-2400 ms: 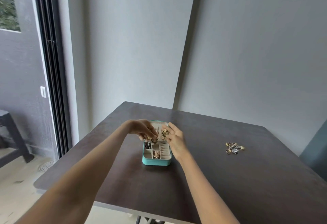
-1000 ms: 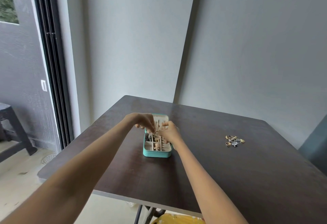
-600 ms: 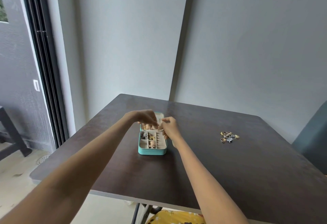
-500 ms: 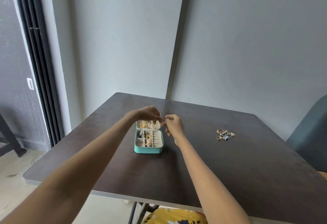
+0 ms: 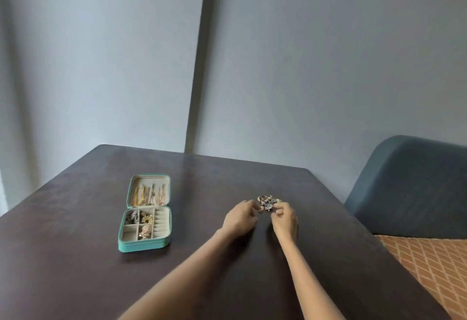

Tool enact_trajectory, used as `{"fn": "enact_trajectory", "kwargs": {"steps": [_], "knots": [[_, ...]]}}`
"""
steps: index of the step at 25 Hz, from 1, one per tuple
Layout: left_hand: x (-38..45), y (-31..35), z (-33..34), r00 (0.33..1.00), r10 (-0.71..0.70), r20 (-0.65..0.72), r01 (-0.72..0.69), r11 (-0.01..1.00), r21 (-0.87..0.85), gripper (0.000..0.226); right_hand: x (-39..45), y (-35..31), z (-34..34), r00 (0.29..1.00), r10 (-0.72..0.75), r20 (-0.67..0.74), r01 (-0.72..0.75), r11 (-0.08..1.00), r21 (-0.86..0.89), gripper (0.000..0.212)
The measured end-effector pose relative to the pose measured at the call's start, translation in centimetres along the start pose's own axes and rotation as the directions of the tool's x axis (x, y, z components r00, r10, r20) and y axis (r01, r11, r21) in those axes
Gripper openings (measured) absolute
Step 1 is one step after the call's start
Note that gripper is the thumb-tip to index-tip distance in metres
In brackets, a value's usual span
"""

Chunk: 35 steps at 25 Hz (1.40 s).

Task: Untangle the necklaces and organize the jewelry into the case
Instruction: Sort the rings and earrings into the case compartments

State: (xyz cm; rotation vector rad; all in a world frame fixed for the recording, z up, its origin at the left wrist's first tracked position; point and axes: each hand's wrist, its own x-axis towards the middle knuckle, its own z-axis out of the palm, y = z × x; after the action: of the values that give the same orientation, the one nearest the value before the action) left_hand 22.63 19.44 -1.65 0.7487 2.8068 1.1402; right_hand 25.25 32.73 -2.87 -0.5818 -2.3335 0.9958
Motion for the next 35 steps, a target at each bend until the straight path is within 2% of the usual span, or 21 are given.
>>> {"fn": "enact_trajectory", "kwargs": {"steps": [2,4,8,15,17,20,22,24,25,27,29,33,35], "knots": [[0.8,-0.1,0.8,0.998,-0.017,-0.056,0.019,0.999,0.028,0.036,0.9,0.6,-0.1,0.998,-0.042,0.047,0.042,0.999,-0.009,0.026],[1.7,-0.2,1.5,0.995,-0.032,-0.092,0.043,0.991,0.128,0.035,1.8,0.9,0.2,0.984,-0.120,0.129,0.125,0.992,-0.032,0.030],[3.4,-0.1,2.0,0.991,0.002,-0.131,0.038,0.954,0.297,0.029,3.1,1.5,1.1,0.968,-0.188,0.168,0.196,0.980,-0.031,0.022],[5.0,-1.0,1.4,0.988,-0.001,-0.155,0.042,0.963,0.264,0.022,4.3,2.2,1.7,0.970,-0.189,0.153,0.197,0.979,-0.041,0.005],[4.9,-1.1,1.5,0.987,0.015,-0.157,0.024,0.970,0.241,0.024,4.2,2.2,1.7,0.973,-0.197,0.118,0.195,0.980,0.024,0.004],[4.6,-1.0,1.7,0.988,0.097,-0.118,-0.077,0.983,0.165,0.025,4.0,2.2,1.0,0.992,-0.115,0.045,0.097,0.953,0.287,0.012],[4.2,-0.9,1.5,0.983,0.137,-0.120,-0.126,0.988,0.089,0.022,3.6,2.0,0.3,0.995,-0.021,0.095,-0.035,0.831,0.555,0.013],[4.1,-0.9,1.3,0.983,0.126,-0.132,-0.138,0.987,-0.080,0.021,3.2,1.7,-0.5,0.980,0.025,0.200,-0.174,0.601,0.780,0.010],[4.2,-0.9,1.2,0.983,0.135,-0.128,-0.156,0.973,-0.169,0.022,3.2,1.5,-1.0,0.967,0.026,0.253,-0.232,0.497,0.836,0.010],[4.3,-1.0,1.2,0.976,0.194,-0.098,-0.213,0.940,-0.266,0.026,3.2,1.0,-1.7,0.932,0.005,0.362,-0.337,0.373,0.865,0.012],[4.4,-1.0,1.3,0.969,0.236,-0.073,-0.247,0.925,-0.289,0.031,3.2,0.7,-2.2,0.900,-0.004,0.437,-0.413,0.314,0.855,0.015],[4.9,-0.8,1.4,0.960,0.278,0.016,-0.267,0.935,-0.234,0.038,3.2,0.5,-2.8,0.878,0.000,0.479,-0.470,0.199,0.860,0.018],[5.3,-0.7,1.6,0.964,0.262,0.046,-0.250,0.951,-0.185,0.028,3.1,0.4,-3.0,0.879,0.005,0.476,-0.472,0.153,0.869,0.019]]}}
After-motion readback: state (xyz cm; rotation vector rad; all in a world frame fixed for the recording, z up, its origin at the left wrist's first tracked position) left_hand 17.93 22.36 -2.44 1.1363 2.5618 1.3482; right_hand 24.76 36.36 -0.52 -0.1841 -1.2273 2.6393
